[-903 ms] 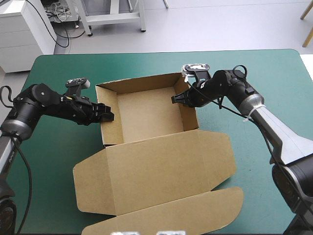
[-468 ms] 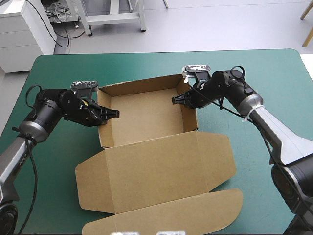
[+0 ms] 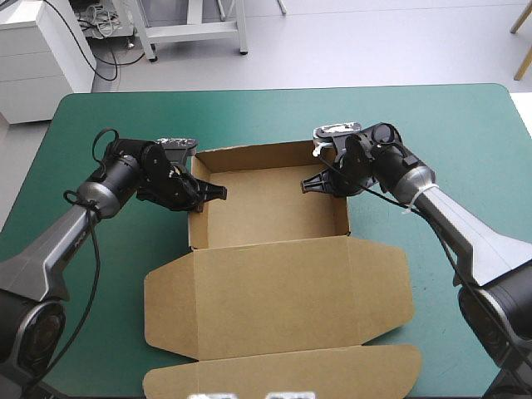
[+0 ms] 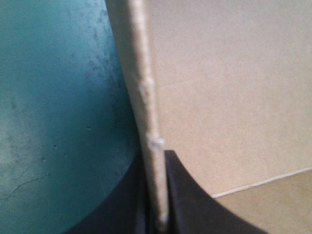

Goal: Fold the box

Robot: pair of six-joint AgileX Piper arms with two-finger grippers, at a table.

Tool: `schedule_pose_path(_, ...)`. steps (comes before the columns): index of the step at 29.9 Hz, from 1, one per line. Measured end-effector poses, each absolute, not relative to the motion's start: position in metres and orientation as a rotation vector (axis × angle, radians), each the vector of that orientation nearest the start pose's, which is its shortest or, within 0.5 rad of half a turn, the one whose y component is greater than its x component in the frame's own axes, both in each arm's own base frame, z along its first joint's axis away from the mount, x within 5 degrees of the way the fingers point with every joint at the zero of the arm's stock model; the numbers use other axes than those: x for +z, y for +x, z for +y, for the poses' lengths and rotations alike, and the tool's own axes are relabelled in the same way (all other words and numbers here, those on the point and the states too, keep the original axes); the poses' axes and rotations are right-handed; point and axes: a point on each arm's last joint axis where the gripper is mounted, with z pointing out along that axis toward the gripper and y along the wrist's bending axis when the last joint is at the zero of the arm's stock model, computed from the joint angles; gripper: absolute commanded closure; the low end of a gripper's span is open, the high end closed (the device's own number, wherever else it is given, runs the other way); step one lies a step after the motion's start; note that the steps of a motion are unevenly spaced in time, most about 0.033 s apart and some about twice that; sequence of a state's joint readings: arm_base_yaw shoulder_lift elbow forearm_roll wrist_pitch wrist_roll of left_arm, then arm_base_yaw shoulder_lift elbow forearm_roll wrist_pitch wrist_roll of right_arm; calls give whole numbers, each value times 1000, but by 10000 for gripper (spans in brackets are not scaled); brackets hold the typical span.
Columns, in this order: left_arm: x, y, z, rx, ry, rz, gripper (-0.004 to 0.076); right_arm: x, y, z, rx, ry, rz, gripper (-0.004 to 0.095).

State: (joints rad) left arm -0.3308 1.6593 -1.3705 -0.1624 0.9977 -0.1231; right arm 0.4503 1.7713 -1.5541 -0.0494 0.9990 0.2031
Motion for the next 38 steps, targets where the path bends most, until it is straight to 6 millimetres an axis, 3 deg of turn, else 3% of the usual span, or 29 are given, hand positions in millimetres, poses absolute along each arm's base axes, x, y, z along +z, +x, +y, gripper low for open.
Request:
schedule_pose_path(5,271,335,-129,-326,211,2835,731,276,342,164,137,-333,2722,924)
schedule_pose_path(13,265,341,-132,-345,327,2825,727,272,340,162,136,-333,2701,920)
schedule_pose_path(17,265,342,-133,-375,387,2801,693,273,340,161,116,-331,2710,818)
schedule_pose_path(23,260,347,-139,-441,394,2759,505,269,342,160,40,-403,2719,553)
schedule_pose_path(31,259,347,-146,-505,394,2742,158,276,352,163,50,-426,2622,476)
schedule_pose_path(38,260,349,-149,-529,376,2718,141,301,360,165,4,-449,2533,378)
